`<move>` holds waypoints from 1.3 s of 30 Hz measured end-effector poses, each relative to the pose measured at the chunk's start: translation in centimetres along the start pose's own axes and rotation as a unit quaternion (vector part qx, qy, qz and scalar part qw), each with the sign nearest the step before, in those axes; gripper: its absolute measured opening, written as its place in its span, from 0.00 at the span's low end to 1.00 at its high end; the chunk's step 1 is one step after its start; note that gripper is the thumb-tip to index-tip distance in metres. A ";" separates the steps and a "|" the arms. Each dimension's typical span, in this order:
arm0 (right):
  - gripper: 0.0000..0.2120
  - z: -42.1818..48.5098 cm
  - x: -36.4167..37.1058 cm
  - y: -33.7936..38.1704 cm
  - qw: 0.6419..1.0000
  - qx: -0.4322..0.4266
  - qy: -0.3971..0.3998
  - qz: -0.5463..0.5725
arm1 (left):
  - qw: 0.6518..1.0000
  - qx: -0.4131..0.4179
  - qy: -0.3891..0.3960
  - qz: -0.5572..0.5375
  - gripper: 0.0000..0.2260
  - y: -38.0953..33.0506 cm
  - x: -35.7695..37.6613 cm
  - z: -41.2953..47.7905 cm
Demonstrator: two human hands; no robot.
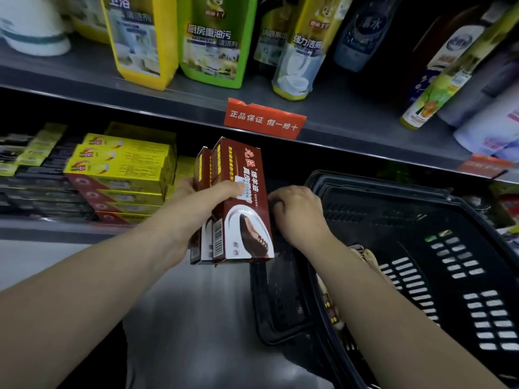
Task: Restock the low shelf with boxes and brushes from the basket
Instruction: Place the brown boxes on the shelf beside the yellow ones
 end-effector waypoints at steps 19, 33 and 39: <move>0.13 -4.6 -1.0 -1.6 0.990 -0.004 0.073 0.118 | 0.998 -0.040 0.026 0.049 0.35 2.4 2.5 3.1; 0.12 4.4 5.5 -3.3 0.805 0.222 0.182 0.520 | 0.994 -0.031 -0.105 -0.023 0.06 3.0 -4.2 5.4; 0.29 10.6 6.7 -5.3 0.957 0.160 0.232 -0.071 | 0.993 -0.002 -0.118 -0.005 0.15 2.4 -6.1 5.9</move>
Point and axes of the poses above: each hand's wrist, its own z-axis towards the middle knuckle, its own x-axis out of the palm, y = z × x, the point moved 10 cm from there along z, towards the middle knuckle, and after that the axes turned 9 degrees about y, right-handed, at the moved point
